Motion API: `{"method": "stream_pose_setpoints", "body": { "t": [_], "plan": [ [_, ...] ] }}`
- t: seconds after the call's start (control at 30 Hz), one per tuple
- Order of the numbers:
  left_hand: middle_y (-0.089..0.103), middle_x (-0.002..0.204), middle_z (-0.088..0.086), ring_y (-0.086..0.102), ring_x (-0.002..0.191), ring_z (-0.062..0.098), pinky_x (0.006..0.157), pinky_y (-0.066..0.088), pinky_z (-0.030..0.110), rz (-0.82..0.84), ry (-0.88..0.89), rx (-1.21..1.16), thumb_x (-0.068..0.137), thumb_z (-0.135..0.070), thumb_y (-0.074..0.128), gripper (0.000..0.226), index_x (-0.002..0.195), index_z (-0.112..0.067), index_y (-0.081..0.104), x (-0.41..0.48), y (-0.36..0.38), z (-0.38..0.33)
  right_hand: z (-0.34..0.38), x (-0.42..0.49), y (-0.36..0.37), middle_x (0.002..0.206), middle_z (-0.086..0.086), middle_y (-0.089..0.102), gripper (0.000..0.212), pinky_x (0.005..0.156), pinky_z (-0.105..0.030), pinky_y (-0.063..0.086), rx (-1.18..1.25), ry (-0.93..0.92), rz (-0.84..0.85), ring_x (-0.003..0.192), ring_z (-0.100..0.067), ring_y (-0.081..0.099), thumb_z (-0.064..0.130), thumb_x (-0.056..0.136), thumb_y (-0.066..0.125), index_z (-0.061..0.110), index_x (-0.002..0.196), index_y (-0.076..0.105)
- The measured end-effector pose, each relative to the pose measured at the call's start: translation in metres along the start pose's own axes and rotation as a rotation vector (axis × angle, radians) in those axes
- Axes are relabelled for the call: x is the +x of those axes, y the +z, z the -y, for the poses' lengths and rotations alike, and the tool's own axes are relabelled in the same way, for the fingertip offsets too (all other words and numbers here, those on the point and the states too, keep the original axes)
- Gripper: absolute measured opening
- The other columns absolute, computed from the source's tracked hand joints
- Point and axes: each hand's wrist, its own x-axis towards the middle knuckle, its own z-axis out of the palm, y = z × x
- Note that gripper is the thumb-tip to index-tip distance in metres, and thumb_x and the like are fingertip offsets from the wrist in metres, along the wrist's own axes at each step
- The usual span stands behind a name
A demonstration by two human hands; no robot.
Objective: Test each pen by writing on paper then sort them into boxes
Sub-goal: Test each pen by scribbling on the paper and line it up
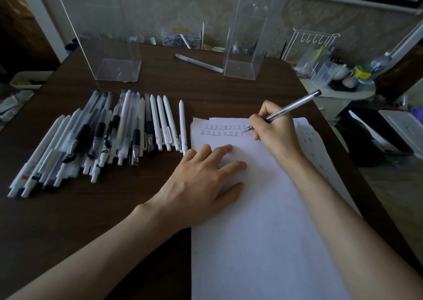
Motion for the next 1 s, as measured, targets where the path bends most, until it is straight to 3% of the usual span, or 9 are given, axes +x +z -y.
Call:
{"method": "stream_pose_setpoints", "body": {
  "t": [0.13, 0.3, 0.43, 0.57, 0.63, 0.73, 0.83, 0.93, 1.0],
  "plan": [
    [0.053, 0.129, 0.011, 0.053, 0.092, 0.027, 0.075, 0.046, 0.038, 0.000, 0.006, -0.010, 0.090, -0.049, 0.034, 0.045, 0.120, -0.027, 0.058, 0.000, 0.001, 0.001, 0.002, -0.002, 0.001, 0.052, -0.021, 0.044, 0.022, 0.050, -0.031, 0.039, -0.028, -0.014, 0.038, 0.042, -0.009, 0.043, 0.000, 0.082, 0.055, -0.003, 0.066, 0.040],
    [0.054, 0.128, 0.011, 0.053, 0.091, 0.027, 0.074, 0.046, 0.039, -0.014, 0.023, -0.018, 0.090, -0.048, 0.035, 0.044, 0.120, -0.027, 0.059, 0.000, 0.001, 0.001, 0.002, -0.002, 0.000, 0.049, -0.018, 0.044, 0.026, 0.050, -0.030, 0.038, -0.013, -0.013, 0.054, 0.044, -0.013, 0.044, 0.001, 0.081, 0.055, 0.005, 0.062, 0.037],
    [0.053, 0.124, 0.008, 0.050, 0.095, 0.024, 0.077, 0.044, 0.039, -0.023, 0.016, -0.074, 0.087, -0.036, 0.032, 0.046, 0.125, -0.019, 0.051, 0.000, -0.001, 0.000, -0.002, 0.000, 0.000, 0.054, -0.017, 0.034, 0.025, 0.048, -0.033, 0.028, -0.026, -0.002, 0.011, 0.051, -0.021, 0.033, 0.003, 0.078, 0.054, -0.003, 0.064, 0.034],
    [0.045, 0.095, 0.005, 0.041, 0.084, 0.013, 0.075, 0.035, 0.023, -0.110, -0.160, -0.440, 0.080, -0.017, 0.032, 0.022, 0.099, -0.009, 0.040, 0.001, -0.006, 0.002, 0.002, -0.002, -0.003, 0.048, -0.008, 0.043, 0.032, 0.049, -0.024, 0.038, 0.127, 0.011, 0.011, 0.045, -0.010, 0.042, 0.007, 0.089, 0.056, 0.009, 0.063, 0.036],
    [0.039, 0.084, 0.002, 0.034, 0.073, 0.008, 0.069, 0.032, 0.018, -0.129, -0.204, -0.495, 0.078, -0.010, 0.032, 0.010, 0.088, -0.010, 0.034, 0.002, -0.007, 0.003, 0.008, -0.005, -0.004, 0.046, -0.003, 0.046, 0.033, 0.045, -0.019, 0.037, 0.259, 0.017, 0.022, 0.042, -0.009, 0.042, 0.017, 0.093, 0.058, 0.009, 0.066, 0.040],
    [0.036, 0.085, -0.002, 0.031, 0.075, 0.006, 0.073, 0.030, 0.011, -0.157, -0.179, -0.471, 0.081, -0.005, 0.032, 0.010, 0.088, -0.012, 0.031, 0.002, -0.005, 0.003, 0.018, -0.009, -0.005, 0.045, 0.002, 0.048, 0.025, 0.042, -0.022, 0.033, 0.439, 0.032, 0.094, 0.042, -0.012, 0.041, 0.015, 0.090, 0.061, 0.009, 0.071, 0.046],
    [0.047, 0.098, 0.007, 0.045, 0.089, 0.013, 0.077, 0.036, 0.014, -0.230, -0.227, -0.479, 0.092, 0.002, 0.038, 0.014, 0.101, -0.009, 0.040, 0.002, -0.003, 0.006, 0.025, -0.013, -0.006, 0.052, 0.000, 0.054, 0.020, 0.043, -0.023, 0.035, 0.656, 0.057, 0.180, 0.046, -0.013, 0.046, 0.022, 0.091, 0.057, 0.009, 0.076, 0.056],
    [0.061, 0.103, 0.005, 0.059, 0.094, 0.013, 0.075, 0.043, 0.017, -0.335, -0.331, -0.538, 0.096, -0.011, 0.047, 0.017, 0.111, -0.004, 0.051, 0.002, -0.006, 0.009, 0.028, -0.017, -0.005, 0.046, -0.001, 0.053, 0.038, 0.041, -0.021, 0.033, 0.709, 0.085, 0.200, 0.041, -0.013, 0.047, 0.028, 0.097, 0.044, 0.007, 0.068, 0.060],
    [0.066, 0.099, 0.001, 0.062, 0.092, 0.011, 0.076, 0.046, 0.019, -0.366, -0.371, -0.581, 0.094, -0.017, 0.054, 0.019, 0.109, -0.006, 0.057, 0.003, -0.011, 0.008, 0.029, -0.020, -0.003, 0.042, -0.002, 0.050, 0.038, 0.041, -0.022, 0.031, 0.694, 0.073, 0.244, 0.038, -0.014, 0.046, 0.026, 0.094, 0.046, 0.009, 0.063, 0.059]
  ]
}}
